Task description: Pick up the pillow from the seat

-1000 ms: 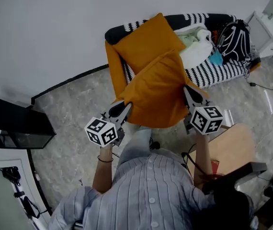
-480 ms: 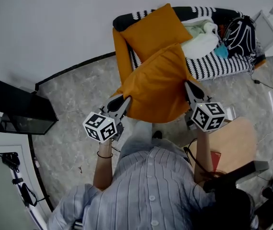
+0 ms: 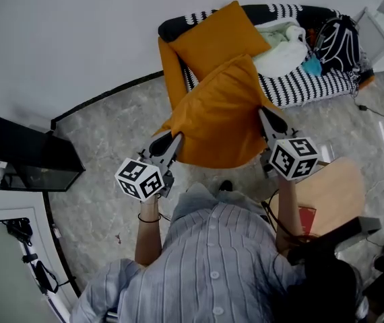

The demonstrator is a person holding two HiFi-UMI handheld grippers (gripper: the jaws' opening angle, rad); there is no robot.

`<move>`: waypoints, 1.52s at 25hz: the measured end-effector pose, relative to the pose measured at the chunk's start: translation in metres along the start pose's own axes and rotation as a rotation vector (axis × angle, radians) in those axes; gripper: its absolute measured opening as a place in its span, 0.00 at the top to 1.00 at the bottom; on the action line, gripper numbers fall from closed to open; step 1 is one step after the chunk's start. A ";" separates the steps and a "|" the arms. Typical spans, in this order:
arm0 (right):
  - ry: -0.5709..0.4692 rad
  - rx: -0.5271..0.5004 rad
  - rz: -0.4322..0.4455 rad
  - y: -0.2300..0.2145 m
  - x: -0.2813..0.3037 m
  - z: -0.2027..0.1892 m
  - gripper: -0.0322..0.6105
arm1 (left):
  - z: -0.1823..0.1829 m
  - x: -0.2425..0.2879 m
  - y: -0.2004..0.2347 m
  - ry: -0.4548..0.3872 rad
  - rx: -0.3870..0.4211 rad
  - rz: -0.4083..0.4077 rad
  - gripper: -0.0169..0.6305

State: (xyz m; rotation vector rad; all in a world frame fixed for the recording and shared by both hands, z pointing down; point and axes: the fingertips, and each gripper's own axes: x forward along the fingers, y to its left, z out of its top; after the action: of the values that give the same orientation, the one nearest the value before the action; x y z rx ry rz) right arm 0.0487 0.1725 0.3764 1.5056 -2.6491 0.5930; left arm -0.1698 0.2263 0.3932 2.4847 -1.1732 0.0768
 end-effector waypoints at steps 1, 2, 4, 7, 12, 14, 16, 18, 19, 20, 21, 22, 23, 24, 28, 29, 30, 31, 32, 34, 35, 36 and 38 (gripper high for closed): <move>-0.003 -0.001 -0.001 0.003 0.001 0.001 0.92 | 0.001 -0.002 0.002 -0.003 -0.001 -0.002 0.88; -0.005 -0.004 -0.003 0.006 0.002 0.001 0.92 | 0.002 -0.004 0.004 -0.006 -0.003 -0.005 0.88; -0.007 -0.010 -0.008 0.013 0.005 0.003 0.92 | 0.004 -0.010 0.009 -0.011 -0.011 -0.011 0.88; -0.005 -0.013 -0.016 0.028 0.011 0.003 0.92 | 0.007 -0.023 0.017 -0.013 -0.017 -0.014 0.88; -0.001 -0.005 -0.029 0.055 0.017 -0.004 0.92 | 0.011 -0.049 0.030 -0.004 -0.010 -0.016 0.88; 0.005 0.001 -0.035 0.064 0.019 -0.009 0.92 | 0.011 -0.057 0.036 0.003 -0.009 -0.017 0.88; 0.012 0.007 -0.040 0.072 0.022 -0.014 0.92 | 0.011 -0.065 0.042 0.010 -0.005 -0.014 0.88; 0.019 0.007 -0.047 0.078 0.023 -0.017 0.92 | 0.011 -0.071 0.046 0.014 -0.003 -0.013 0.88; 0.021 0.006 -0.051 0.081 0.024 -0.018 0.92 | 0.011 -0.073 0.047 0.015 -0.004 -0.013 0.88; 0.023 0.006 -0.055 0.083 0.024 -0.019 0.92 | 0.011 -0.076 0.048 0.015 -0.007 -0.013 0.88; 0.023 0.007 -0.057 0.085 0.025 -0.019 0.92 | 0.011 -0.077 0.049 0.016 -0.011 -0.013 0.88; 0.024 0.008 -0.059 0.087 0.025 -0.019 0.92 | 0.011 -0.079 0.050 0.015 -0.014 -0.014 0.88; 0.023 0.007 -0.061 0.088 0.026 -0.019 0.92 | 0.010 -0.080 0.051 0.014 -0.018 -0.015 0.88; 0.022 0.006 -0.062 0.090 0.026 -0.019 0.92 | 0.010 -0.082 0.052 0.013 -0.021 -0.017 0.88; 0.018 0.001 -0.068 0.094 0.024 -0.020 0.92 | 0.009 -0.087 0.052 0.005 -0.027 -0.023 0.88; 0.018 0.001 -0.070 0.094 0.024 -0.020 0.92 | 0.009 -0.087 0.052 0.004 -0.029 -0.024 0.88; 0.018 0.000 -0.071 0.094 0.024 -0.020 0.92 | 0.009 -0.087 0.052 0.003 -0.030 -0.024 0.88; 0.018 -0.001 -0.071 0.094 0.024 -0.020 0.92 | 0.008 -0.087 0.052 0.001 -0.031 -0.024 0.88; 0.019 -0.002 -0.071 0.095 0.024 -0.020 0.92 | 0.008 -0.088 0.051 0.000 -0.032 -0.024 0.88; 0.021 -0.004 -0.070 0.096 0.022 -0.021 0.92 | 0.006 -0.090 0.050 -0.002 -0.035 -0.022 0.88; 0.022 -0.005 -0.069 0.096 0.021 -0.022 0.92 | 0.005 -0.091 0.049 -0.002 -0.036 -0.020 0.88; 0.024 -0.006 -0.068 0.096 0.021 -0.023 0.92 | 0.004 -0.091 0.049 -0.002 -0.037 -0.018 0.88; 0.028 -0.008 -0.065 0.095 0.020 -0.023 0.92 | 0.003 -0.091 0.048 -0.003 -0.039 -0.014 0.88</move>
State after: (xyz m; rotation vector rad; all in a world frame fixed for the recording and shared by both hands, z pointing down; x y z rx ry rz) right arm -0.0450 0.2075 0.3731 1.5624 -2.5686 0.5934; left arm -0.2656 0.2645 0.3861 2.4598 -1.1479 0.0463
